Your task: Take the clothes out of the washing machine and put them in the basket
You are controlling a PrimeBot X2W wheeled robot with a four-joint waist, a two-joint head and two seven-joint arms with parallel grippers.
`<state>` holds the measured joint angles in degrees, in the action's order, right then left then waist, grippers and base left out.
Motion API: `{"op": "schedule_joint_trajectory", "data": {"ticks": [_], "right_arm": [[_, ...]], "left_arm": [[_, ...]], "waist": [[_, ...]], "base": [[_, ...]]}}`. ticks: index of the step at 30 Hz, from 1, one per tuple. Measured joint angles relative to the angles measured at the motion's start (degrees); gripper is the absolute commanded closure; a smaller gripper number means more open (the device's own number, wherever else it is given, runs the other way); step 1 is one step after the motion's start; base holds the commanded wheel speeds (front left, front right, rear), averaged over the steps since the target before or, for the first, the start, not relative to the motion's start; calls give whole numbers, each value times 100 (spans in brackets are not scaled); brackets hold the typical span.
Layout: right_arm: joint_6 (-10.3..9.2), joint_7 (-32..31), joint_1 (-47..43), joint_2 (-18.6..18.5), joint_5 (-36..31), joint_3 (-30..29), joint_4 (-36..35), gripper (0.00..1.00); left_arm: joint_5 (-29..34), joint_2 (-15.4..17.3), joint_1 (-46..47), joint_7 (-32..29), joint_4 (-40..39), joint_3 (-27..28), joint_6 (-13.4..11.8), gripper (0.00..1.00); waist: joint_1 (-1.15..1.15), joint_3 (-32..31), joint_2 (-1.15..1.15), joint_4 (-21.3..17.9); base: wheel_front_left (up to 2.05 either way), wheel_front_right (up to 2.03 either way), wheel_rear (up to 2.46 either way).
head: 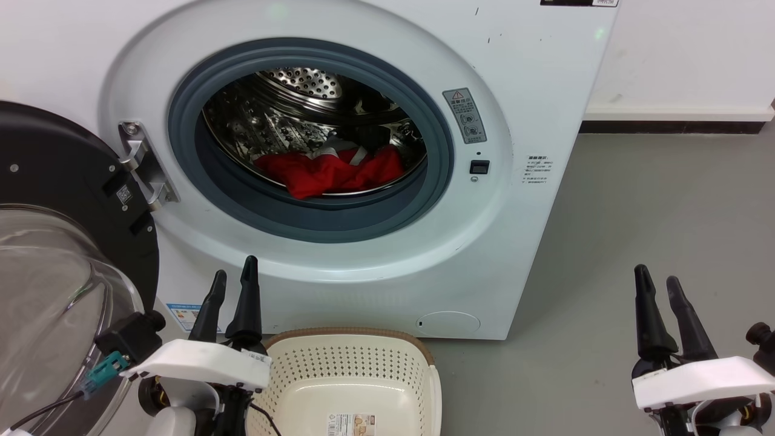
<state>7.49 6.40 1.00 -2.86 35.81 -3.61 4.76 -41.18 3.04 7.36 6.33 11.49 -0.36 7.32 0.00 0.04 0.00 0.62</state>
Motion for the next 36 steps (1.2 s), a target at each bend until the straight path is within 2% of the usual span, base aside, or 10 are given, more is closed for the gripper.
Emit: {"op": "schedule_joint_trajectory", "data": {"ticks": [14, 36], "right_arm": [[0, 218, -31, 0, -980, 14, 42, 0], [0, 454, -101, -1, -2105, 86, 60, 0]], "left_arm": [[1005, 0, 98, 225, 82, -78, 1, 0], [2250, -4, 176, 512, 215, -58, 8, 0]], "waist": [[0, 3, 0, -11], [0, 27, 0, 24]], "base": [[0, 0, 0], [0, 0, 0]]}}
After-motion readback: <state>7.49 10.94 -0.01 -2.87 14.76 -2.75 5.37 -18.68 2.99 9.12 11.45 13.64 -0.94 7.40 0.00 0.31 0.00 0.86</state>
